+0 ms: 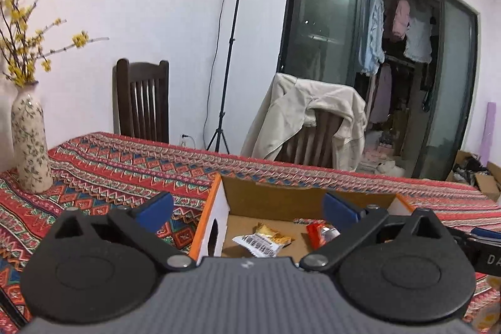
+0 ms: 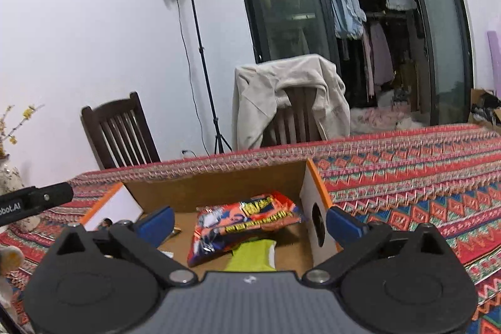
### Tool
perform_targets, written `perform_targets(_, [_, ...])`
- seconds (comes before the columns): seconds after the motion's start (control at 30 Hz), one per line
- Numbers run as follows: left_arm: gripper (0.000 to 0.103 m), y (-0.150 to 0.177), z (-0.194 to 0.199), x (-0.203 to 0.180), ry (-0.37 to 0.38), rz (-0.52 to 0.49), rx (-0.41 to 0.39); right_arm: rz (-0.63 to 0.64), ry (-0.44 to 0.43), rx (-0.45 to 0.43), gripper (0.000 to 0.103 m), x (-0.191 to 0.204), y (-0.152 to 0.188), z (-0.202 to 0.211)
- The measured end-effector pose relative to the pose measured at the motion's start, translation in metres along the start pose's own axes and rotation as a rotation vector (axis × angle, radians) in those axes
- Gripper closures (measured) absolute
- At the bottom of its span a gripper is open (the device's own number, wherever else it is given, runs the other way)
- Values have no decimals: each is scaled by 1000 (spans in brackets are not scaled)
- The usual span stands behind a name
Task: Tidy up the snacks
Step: 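Lower both packets into the box and open both tools, then move the right tool back to the pile and grasp a white sachet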
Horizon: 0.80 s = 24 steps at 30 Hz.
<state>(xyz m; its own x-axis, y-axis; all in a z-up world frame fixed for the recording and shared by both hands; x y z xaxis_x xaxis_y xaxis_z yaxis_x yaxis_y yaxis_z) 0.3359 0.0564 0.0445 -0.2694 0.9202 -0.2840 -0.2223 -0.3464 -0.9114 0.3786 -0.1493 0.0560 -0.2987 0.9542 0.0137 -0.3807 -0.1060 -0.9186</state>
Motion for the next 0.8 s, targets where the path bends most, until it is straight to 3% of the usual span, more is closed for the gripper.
perform_targets(0.3, [0, -5, 48, -2, 62, -1, 2, 45, -18, -32, 0, 5, 5, 58])
perform_targets(0.63, [0, 38, 93, 16, 111, -71, 60, 55, -95, 45, 0, 10, 64, 98])
perform_targets(0.8, [0, 66, 107, 33, 95, -92, 101, 52, -101, 106, 0, 10, 92, 110])
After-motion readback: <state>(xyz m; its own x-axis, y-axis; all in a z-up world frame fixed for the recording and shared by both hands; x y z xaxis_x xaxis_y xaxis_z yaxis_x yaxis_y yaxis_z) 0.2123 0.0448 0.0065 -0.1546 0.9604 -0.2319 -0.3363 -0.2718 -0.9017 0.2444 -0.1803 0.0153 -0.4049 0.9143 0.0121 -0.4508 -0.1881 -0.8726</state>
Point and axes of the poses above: each gripper's, at about its wrist camera, not at the fingertips, and z roughly against the way its jaws point, x to its left, y to its underside, the point moved 9 cm from there along -z, roughly the way its jaws point, and after that the axes turned 9 degrees about z, right-handed, at the moved point
